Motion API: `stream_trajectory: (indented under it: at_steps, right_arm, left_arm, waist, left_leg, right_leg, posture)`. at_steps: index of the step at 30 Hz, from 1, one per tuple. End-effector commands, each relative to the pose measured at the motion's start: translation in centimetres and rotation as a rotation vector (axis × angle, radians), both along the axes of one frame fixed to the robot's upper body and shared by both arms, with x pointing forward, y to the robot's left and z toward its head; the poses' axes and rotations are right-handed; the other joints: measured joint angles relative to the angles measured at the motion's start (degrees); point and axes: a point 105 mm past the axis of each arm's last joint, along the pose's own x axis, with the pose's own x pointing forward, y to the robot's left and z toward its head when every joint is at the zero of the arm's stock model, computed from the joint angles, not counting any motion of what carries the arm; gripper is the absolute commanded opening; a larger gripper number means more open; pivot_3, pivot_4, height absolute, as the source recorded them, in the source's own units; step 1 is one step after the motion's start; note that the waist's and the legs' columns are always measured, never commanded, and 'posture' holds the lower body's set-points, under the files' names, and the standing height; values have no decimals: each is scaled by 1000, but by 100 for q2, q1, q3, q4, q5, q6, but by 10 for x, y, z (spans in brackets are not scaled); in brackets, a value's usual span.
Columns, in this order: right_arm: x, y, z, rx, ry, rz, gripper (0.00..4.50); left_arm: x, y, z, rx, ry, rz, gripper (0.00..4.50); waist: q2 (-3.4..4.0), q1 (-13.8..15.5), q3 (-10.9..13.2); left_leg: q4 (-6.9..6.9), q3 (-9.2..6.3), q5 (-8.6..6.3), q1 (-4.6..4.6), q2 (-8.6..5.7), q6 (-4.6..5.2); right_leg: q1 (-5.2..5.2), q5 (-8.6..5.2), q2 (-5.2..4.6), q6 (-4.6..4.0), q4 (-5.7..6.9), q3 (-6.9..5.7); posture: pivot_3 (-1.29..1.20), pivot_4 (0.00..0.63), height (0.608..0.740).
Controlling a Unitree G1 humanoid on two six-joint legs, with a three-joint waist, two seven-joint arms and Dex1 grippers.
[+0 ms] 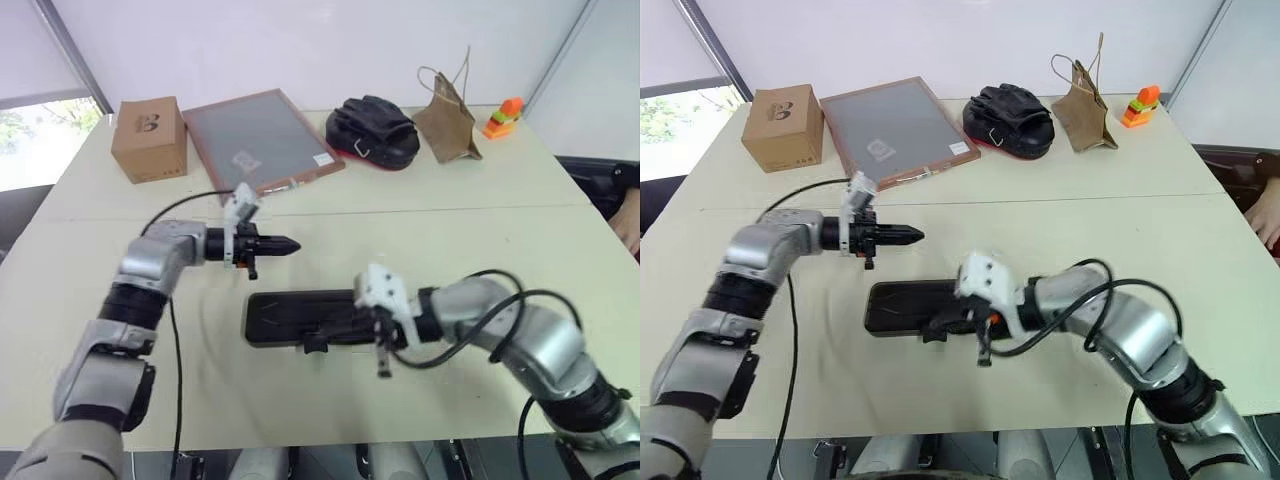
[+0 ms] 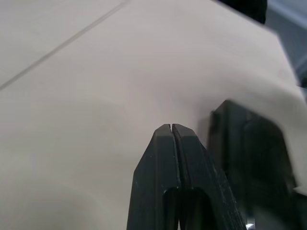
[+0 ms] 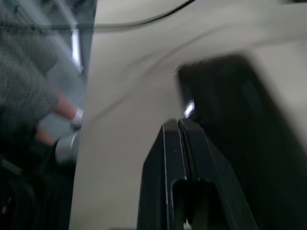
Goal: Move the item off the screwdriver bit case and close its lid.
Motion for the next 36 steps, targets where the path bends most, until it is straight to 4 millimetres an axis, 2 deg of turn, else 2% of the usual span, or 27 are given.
stream_trajectory:
  at_steps: [1,6,10,13,17,22,32,36]
  right_arm:
    - [-1,8,-3,-12,-79,19,37]
    - [1,16,-15,-49,-123,-1,37]
    - [12,13,-21,-112,-186,-37,37]
    - [15,18,-24,-149,-227,-25,37]
    - [31,13,-34,-254,-321,-60,37]
    - [51,8,-31,-317,-406,-99,37]
    - [74,16,-19,-396,-523,-182,37]
    - [93,9,-8,-485,-674,-229,37]
  left_arm:
    - [4,-9,-8,108,-72,-84,0]
    - [-2,-27,-21,185,-23,-243,0]
    - [-17,-26,-29,264,-15,-397,0]
    - [-22,-27,-31,267,11,-437,0]
    - [-24,-28,-41,310,-7,-458,0]
    - [-31,-36,-51,321,-5,-491,0]
    - [-57,-57,-68,306,-8,-625,0]
    - [-67,-58,-73,315,18,-664,0]
  waist:
    - [0,-9,0]
    - [-1,-10,0]
    - [-1,-25,-1]
    - [-1,-21,-1]
    - [-1,-20,-1]
    - [0,-23,-2]
    - [1,-44,-10]
    - [1,-61,-12]
  left_leg:
    - [0,0,0,0,0,0]
    - [0,0,-2,0,1,4]
    - [1,1,-2,0,2,5]
    - [2,-1,-3,0,2,7]
    - [5,-2,-3,1,2,8]
    - [35,-4,-6,0,4,13]
    - [74,-8,-11,8,10,19]
    - [74,-8,-11,9,10,19]
  right_leg:
    - [0,0,0,0,0,0]
    - [-2,0,3,0,2,-2]
    - [-2,0,3,0,3,-1]
    - [-2,0,6,0,6,-2]
    - [-2,0,6,0,6,-2]
    - [6,0,12,0,18,-3]
    - [18,0,24,1,49,-1]
    - [17,0,24,0,51,0]
  posture:
    - [0,150,740]
    - [0,150,740]
    - [0,150,740]
    - [0,150,740]
    - [0,150,740]
    - [0,150,740]
    - [0,150,740]
    - [0,150,740]
